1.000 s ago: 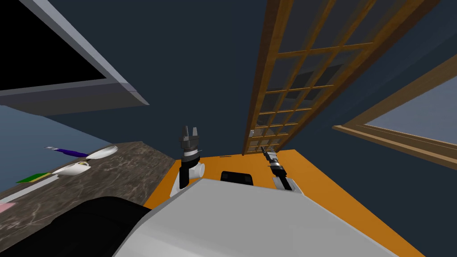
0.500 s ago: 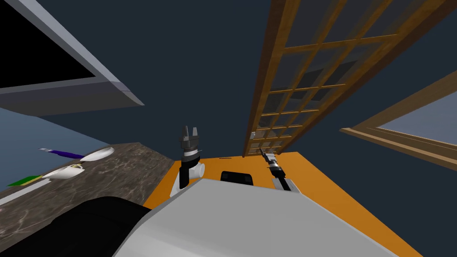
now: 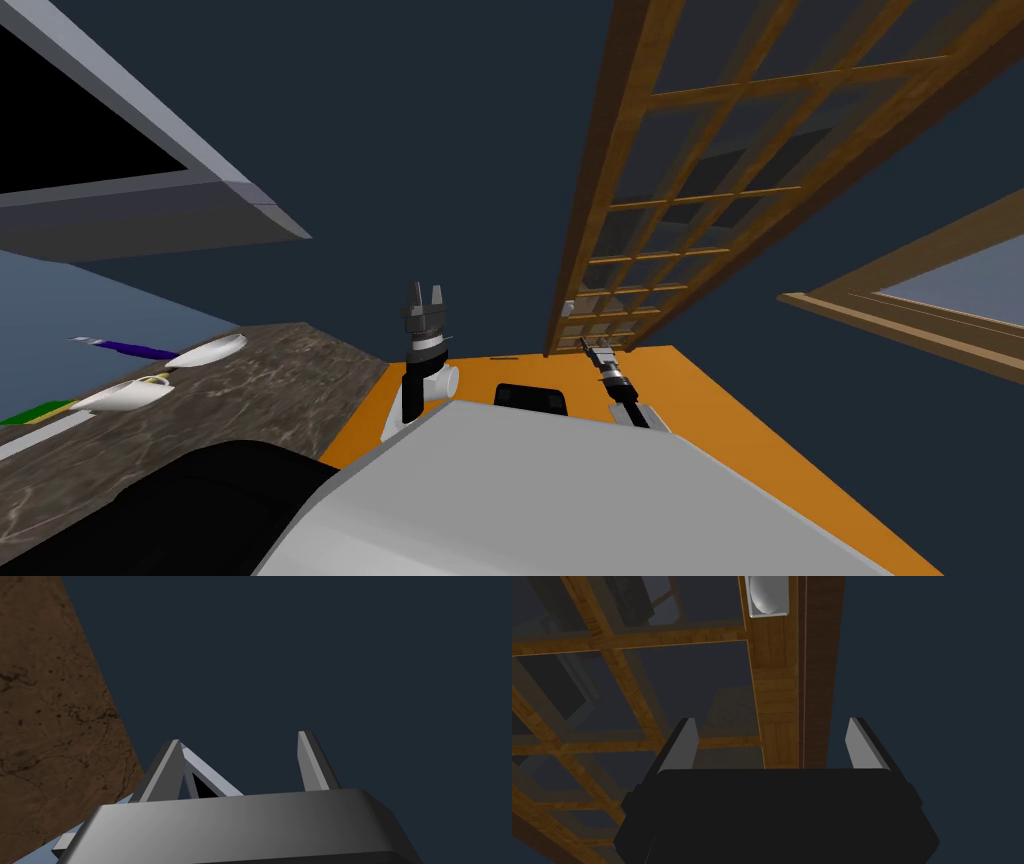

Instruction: Pull the door open

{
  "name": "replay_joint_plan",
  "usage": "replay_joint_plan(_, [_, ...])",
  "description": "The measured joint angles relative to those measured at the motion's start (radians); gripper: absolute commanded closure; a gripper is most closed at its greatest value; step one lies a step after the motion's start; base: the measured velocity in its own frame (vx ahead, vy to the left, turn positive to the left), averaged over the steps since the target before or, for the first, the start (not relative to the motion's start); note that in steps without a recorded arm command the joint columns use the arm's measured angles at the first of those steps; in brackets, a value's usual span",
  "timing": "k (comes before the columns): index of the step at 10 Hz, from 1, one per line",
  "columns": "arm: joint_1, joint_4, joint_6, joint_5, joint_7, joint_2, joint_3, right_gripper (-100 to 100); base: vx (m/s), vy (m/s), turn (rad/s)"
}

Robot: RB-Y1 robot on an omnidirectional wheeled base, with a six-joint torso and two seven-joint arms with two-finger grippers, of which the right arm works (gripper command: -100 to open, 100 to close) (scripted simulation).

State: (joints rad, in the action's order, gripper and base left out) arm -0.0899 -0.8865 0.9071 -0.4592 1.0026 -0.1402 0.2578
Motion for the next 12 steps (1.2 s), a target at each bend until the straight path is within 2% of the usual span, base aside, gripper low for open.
replay_joint_plan(7, [0.042,0.137,0.050,-0.042,0.089,-0.006,0.020,-100,0.115,-0.012,0.013])
replay_joint_plan(8, [0.043,0.141,0.053,-0.042,0.092,-0.006,0.020,-100,-0.078,-0.037,0.255])
replay_joint_plan(10, [0.043,0.143,0.029,-0.026,0.112,0.004,0.053,-100,-0.139,-0.073,0.272])
replay_joint_plan(11, [0.052,0.175,0.033,-0.015,0.128,0.001,0.074,-100,-0.094,-0.041,0.246])
replay_joint_plan(12, [0.054,0.186,0.027,-0.003,0.141,0.000,0.097,-100,-0.045,-0.040,0.251])
